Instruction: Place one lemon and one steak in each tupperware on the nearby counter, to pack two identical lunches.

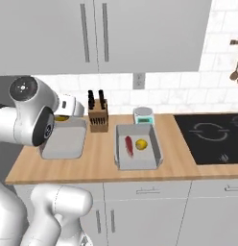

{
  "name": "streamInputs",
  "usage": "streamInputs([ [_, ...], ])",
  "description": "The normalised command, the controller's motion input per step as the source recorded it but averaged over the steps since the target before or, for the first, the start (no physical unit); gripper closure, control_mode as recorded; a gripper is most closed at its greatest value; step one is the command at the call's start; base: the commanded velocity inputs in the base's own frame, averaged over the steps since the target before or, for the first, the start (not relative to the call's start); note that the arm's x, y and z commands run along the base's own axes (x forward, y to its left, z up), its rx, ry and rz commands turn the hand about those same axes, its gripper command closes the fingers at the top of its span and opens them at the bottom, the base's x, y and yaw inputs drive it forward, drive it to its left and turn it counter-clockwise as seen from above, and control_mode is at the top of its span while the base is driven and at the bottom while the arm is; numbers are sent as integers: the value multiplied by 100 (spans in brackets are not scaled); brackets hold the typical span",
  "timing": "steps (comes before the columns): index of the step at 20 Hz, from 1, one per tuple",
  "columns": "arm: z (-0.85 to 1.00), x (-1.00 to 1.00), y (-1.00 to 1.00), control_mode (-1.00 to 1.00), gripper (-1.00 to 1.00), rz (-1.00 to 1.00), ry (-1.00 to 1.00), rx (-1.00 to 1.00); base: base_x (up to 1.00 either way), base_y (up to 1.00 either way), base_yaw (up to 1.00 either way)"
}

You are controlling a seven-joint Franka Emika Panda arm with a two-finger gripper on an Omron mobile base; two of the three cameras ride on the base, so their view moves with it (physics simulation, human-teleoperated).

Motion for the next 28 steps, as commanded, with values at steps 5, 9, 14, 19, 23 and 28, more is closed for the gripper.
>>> streamInputs([
  [5, -51, 50, 3, -100, 100, 21, 17, 0, 20, 0, 7],
  [9, -92, 45, 24, -100, 100, 16, 17, 0, 0, 0, 0],
  [14, -94, 63, 53, -100, 100, 10, 10, 0, 0, 0, 0],
  [19, -64, 74, 43, -100, 100, 3, 5, 0, 0, 0, 0],
  [23, -46, 72, 37, -100, 100, 0, 3, 0, 0, 0, 0],
  [28, -35, 53, 9, -100, 100, 0, 0, 0, 0, 0, 0],
])
